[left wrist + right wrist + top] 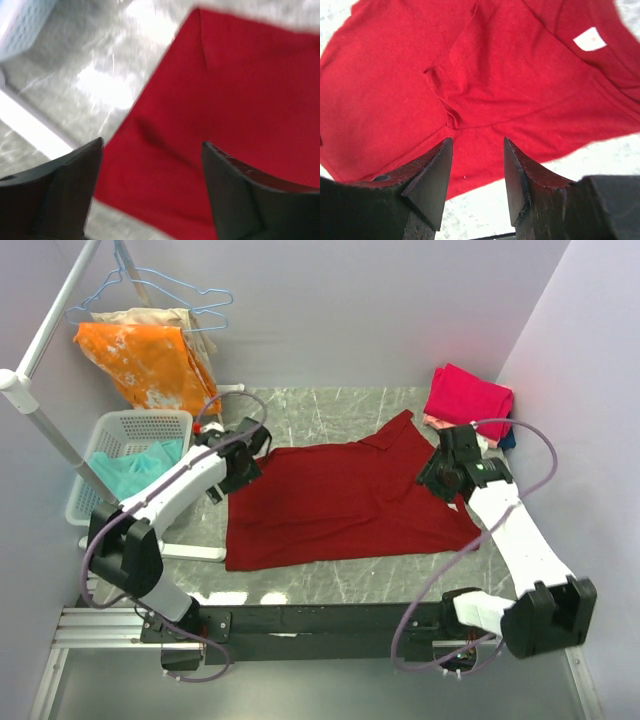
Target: Fold and stack the t-shirts
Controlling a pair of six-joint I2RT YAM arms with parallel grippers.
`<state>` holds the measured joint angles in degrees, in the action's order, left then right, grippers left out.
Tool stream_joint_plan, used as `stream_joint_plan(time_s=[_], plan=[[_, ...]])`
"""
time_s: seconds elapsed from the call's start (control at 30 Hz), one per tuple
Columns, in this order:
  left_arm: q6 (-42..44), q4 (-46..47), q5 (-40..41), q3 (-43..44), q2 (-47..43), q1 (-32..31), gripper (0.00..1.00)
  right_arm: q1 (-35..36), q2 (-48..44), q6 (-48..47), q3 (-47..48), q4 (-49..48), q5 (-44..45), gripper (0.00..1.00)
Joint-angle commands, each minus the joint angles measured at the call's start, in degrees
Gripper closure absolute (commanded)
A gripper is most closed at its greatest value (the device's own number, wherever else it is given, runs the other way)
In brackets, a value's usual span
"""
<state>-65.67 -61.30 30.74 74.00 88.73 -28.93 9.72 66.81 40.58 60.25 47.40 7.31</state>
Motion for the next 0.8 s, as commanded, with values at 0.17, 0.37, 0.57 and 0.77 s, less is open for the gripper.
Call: stream_joint_plan(time_s=[0.17, 0.37, 0.57, 0.77], plan=[[8.09, 16.9, -6.21, 4.83, 15.31, 8.18, 0.35, -0.05, 7.36, -1.29, 0.75, -4.86, -2.56, 0.48], [10.21, 19.54, -8.94, 7.65, 20.69, 8.8, 0.35, 0.04, 10.27, -1.73, 0.83, -5.73, -2.91, 0.48], [11.44, 21.83, -9.82, 8.0, 22.89, 10.29, 0.34, 0.04, 13.52, -2.25, 1.71, -5.83, -3.97, 0.49], [12.06, 22.45, -11.58, 8.36, 25.53, 10.73, 0.37, 0.04, 15.72, -2.52, 3.38, -4.68, -3.01, 0.5]])
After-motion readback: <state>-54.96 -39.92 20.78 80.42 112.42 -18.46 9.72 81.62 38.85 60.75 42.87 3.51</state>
